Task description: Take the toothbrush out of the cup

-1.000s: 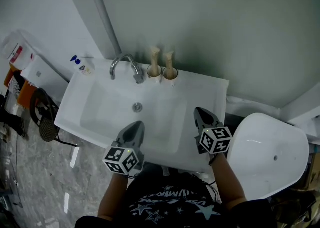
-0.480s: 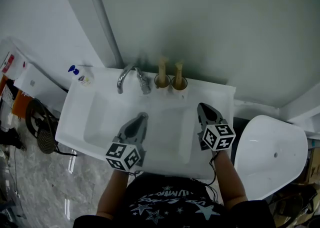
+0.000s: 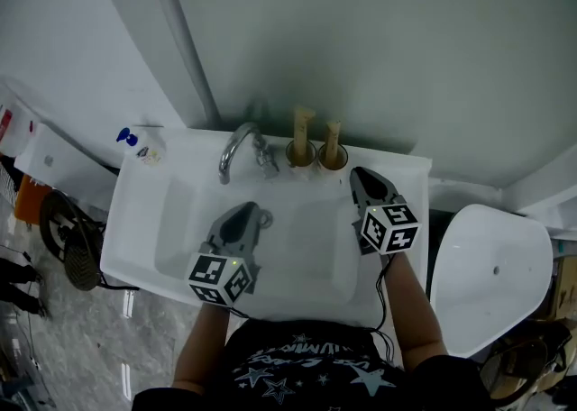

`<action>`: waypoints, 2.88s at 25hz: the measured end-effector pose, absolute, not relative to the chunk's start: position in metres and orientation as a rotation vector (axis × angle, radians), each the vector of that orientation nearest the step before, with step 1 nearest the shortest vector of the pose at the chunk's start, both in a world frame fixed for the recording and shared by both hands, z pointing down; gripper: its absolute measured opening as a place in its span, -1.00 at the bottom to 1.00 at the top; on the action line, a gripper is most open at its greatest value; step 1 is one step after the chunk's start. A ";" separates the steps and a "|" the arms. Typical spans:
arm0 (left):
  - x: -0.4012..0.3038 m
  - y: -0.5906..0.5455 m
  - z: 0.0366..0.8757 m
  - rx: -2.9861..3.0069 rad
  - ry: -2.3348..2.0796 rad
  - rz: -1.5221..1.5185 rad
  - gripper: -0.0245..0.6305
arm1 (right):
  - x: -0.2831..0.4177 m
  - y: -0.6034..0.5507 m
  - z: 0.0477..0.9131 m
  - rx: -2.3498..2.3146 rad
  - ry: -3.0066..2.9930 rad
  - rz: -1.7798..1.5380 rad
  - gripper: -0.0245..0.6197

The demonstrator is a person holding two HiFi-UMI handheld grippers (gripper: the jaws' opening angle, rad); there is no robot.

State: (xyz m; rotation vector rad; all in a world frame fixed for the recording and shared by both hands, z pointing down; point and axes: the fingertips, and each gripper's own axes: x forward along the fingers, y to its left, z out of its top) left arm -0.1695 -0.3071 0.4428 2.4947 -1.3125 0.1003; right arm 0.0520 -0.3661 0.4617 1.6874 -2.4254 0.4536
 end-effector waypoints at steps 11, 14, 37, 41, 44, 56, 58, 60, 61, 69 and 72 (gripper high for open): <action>-0.170 -0.337 0.448 2.537 -1.365 0.136 -0.84 | 0.038 -0.412 0.480 1.692 -2.350 0.408 -0.57; -0.169 -0.339 0.452 2.532 -1.364 0.147 -0.84 | 0.036 -0.422 0.484 1.697 -2.340 0.358 -0.57; -0.177 -0.344 0.475 2.473 -1.311 0.177 -0.84 | 0.029 -0.449 0.507 1.699 -2.241 0.267 -0.79; -0.177 -0.341 0.480 2.465 -1.308 0.192 -0.84 | 0.029 -0.446 0.504 1.699 -2.242 0.261 -0.82; -0.176 -0.339 0.478 2.470 -1.305 0.187 -0.84 | 0.030 -0.444 0.497 1.716 -2.252 0.251 -0.82; -0.169 -0.323 0.462 2.510 -1.306 0.172 -0.84 | 0.041 -0.428 0.439 1.856 -2.359 0.146 -0.83; -0.166 -0.321 0.457 2.524 -1.309 0.168 -0.84 | 0.043 -0.425 0.428 1.873 -2.378 0.125 -0.83; -0.164 -0.318 0.454 2.532 -1.313 0.172 -0.84 | 0.046 -0.421 0.418 1.900 -2.389 0.120 -0.83; -0.163 -0.316 0.452 2.534 -1.315 0.172 -0.84 | 0.049 -0.418 0.414 1.916 -2.392 0.122 -0.83; -0.148 -0.296 0.444 2.562 -1.311 0.172 -0.84 | 0.068 -0.388 0.403 1.951 -2.396 0.137 -0.83; -0.140 -0.288 0.444 2.568 -1.302 0.177 -0.84 | 0.078 -0.371 0.409 1.958 -2.354 0.160 -0.83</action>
